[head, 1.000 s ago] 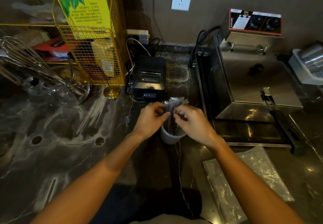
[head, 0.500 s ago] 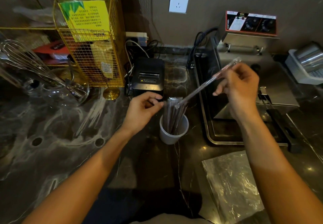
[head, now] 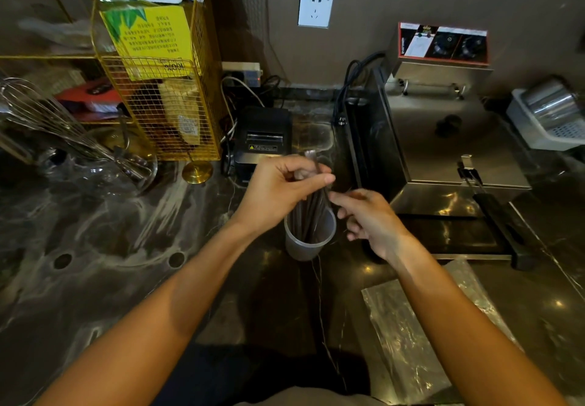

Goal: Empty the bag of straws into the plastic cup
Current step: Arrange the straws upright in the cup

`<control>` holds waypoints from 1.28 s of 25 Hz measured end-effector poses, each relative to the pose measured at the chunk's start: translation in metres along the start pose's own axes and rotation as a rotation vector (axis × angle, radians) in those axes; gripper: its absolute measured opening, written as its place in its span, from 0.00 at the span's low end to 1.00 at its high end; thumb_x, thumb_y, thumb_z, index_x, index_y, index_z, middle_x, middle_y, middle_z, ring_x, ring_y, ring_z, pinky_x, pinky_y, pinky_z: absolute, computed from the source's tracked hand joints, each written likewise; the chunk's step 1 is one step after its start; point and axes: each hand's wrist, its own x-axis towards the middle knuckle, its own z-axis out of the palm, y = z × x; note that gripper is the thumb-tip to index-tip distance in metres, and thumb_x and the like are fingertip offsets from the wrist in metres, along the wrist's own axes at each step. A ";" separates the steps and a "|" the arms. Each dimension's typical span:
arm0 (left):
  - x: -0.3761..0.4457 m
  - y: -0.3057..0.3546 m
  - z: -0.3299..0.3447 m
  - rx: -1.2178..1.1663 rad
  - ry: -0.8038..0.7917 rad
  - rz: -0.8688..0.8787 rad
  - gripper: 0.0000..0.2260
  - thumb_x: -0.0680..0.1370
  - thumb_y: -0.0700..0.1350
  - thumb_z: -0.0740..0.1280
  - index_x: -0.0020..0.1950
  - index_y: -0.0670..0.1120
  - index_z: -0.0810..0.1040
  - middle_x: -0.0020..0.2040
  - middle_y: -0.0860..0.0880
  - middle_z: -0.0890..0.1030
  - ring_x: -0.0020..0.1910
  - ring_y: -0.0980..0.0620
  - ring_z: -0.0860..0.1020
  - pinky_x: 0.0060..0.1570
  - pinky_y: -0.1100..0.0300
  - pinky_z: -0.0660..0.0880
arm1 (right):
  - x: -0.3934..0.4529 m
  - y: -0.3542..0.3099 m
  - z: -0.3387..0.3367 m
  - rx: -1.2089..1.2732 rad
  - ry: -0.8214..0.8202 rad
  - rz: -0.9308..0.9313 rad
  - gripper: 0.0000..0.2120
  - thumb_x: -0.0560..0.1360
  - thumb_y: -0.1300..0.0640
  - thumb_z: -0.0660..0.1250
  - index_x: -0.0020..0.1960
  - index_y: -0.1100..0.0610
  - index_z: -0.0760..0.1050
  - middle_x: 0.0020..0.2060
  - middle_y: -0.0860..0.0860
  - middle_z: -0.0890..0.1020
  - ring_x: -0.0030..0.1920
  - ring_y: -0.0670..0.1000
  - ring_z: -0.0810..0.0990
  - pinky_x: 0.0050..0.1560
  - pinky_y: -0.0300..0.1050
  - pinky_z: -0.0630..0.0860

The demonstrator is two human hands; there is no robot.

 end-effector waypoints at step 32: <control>-0.004 -0.085 0.002 0.608 0.009 -0.292 0.08 0.78 0.54 0.72 0.54 0.52 0.83 0.39 0.54 0.83 0.39 0.60 0.82 0.43 0.55 0.83 | 0.042 0.011 0.003 -0.811 0.059 -0.494 0.06 0.83 0.52 0.64 0.51 0.51 0.78 0.42 0.47 0.81 0.42 0.43 0.81 0.40 0.39 0.75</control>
